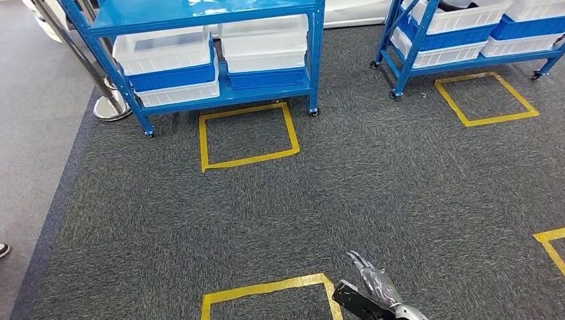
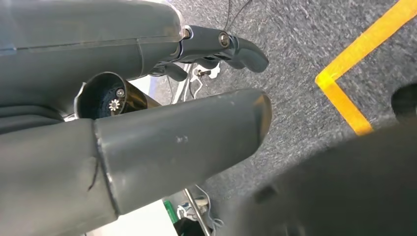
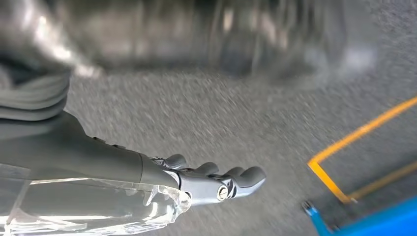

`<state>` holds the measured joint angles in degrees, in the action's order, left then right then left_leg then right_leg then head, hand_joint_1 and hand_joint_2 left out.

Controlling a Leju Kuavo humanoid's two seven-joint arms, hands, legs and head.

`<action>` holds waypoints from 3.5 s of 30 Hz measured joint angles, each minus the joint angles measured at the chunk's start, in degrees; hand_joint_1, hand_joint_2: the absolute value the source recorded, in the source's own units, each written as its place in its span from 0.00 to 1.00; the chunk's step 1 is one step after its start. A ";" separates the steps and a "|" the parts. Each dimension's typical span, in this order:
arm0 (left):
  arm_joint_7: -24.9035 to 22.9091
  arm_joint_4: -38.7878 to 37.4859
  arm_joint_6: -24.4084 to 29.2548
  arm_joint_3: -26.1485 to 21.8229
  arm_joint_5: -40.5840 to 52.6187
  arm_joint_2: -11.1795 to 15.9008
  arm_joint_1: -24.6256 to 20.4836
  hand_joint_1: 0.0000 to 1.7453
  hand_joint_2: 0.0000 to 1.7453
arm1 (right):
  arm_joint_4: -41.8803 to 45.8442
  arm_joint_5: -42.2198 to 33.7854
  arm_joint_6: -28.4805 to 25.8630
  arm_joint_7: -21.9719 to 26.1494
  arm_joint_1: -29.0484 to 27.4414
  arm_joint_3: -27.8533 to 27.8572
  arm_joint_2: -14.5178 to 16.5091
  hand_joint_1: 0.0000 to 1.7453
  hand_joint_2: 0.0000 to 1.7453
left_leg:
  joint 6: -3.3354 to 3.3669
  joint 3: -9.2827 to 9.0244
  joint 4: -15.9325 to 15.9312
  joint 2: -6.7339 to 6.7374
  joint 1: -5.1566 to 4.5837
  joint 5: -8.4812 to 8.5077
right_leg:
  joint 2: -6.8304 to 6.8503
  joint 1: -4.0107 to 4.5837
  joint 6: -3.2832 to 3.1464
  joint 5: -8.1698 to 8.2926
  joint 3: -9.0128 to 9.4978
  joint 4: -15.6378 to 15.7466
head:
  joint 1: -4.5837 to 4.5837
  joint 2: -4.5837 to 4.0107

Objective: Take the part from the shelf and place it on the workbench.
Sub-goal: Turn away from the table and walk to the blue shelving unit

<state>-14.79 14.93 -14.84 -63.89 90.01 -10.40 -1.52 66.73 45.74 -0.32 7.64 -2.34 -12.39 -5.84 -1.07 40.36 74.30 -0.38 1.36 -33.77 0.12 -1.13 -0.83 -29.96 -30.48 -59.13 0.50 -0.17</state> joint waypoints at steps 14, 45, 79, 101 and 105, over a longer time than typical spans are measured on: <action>-0.44 0.00 0.01 0.01 0.00 -0.98 -0.41 0.00 0.00 | -35.16 13.75 -11.16 -1.80 8.97 23.97 3.61 0.00 1.00 | 4.90 -9.72 -18.03 -0.08 -1.71 7.34 | -0.06 0.15 2.39 -5.32 -2.99 -11.04 | 0.34 0.00; -1.12 0.00 -0.71 4.13 0.00 -1.88 -0.33 0.00 0.00 | -54.38 4.97 5.09 -21.98 4.47 51.43 6.38 0.00 1.00 | 5.03 -10.04 -16.91 -0.09 -2.14 5.83 | -0.38 0.13 2.43 -6.30 -2.65 -12.70 | 0.59 0.00; -2.07 -0.04 -0.93 5.03 -0.02 -2.08 -0.43 0.00 1.00 | -55.04 7.14 4.78 -20.80 4.23 53.23 7.46 0.00 1.00 | 4.20 -14.04 -16.51 -0.53 -1.78 2.37 | -0.33 0.14 2.92 -8.79 -7.70 -13.25 | 0.43 0.00; -2.03 -0.48 -1.27 5.90 -0.02 -2.06 -0.76 0.00 1.00 | -54.99 7.06 5.08 -20.91 4.17 54.22 7.22 0.00 1.00 | 1.87 -4.82 -14.62 0.19 -1.05 9.18 | -0.79 -0.75 2.94 -4.94 9.92 2.15 | 0.61 0.00; -2.07 -0.47 -1.52 6.38 0.00 -1.95 -0.92 0.00 1.00 | -54.97 7.01 5.45 -21.10 4.59 54.57 7.03 0.00 1.00 | 3.55 -8.50 -16.29 0.19 -1.06 7.11 | -0.50 -0.79 3.42 -4.19 2.18 -9.99 | 0.64 0.00</action>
<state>-16.85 14.46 -16.37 -57.51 90.01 -12.35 -2.44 11.76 52.74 5.13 -13.46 2.26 42.18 1.19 2.47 31.86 58.01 -0.19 0.30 -26.66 -0.38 -1.92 2.59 -34.15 -28.30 -69.12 1.14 -0.17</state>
